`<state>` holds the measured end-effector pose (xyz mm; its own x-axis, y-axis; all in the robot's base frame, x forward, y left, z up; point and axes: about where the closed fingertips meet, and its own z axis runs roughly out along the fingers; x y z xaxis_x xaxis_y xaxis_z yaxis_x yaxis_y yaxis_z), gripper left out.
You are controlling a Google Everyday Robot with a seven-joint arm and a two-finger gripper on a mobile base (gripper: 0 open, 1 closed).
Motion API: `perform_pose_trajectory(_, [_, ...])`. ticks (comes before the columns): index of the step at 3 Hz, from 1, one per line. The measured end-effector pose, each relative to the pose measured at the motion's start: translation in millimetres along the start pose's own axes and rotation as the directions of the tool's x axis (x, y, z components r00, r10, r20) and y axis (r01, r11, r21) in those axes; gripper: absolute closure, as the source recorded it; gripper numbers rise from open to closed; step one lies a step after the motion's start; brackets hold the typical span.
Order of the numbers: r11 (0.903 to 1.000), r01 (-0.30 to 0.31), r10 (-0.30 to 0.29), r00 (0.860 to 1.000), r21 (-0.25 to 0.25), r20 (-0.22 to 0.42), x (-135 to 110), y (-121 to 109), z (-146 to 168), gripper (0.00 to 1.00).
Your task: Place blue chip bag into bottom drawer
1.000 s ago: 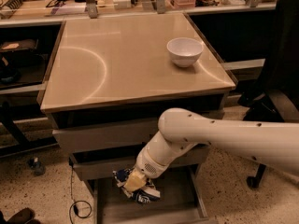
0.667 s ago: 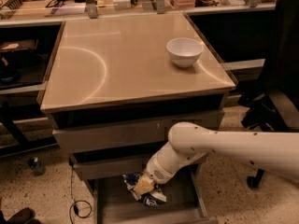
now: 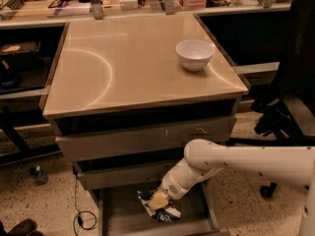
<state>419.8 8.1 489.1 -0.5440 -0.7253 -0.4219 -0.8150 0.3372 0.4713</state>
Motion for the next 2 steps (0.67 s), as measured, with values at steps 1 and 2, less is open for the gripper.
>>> perform_pose_trajectory(1, [0.9984,-0.005,0.007,0.999,-0.056,0.038,6,-10,28,1.0])
perform_pose_trajectory(2, [0.9922,-0.012,0.026,0.993,-0.124,0.111,10,-40,76,1.0])
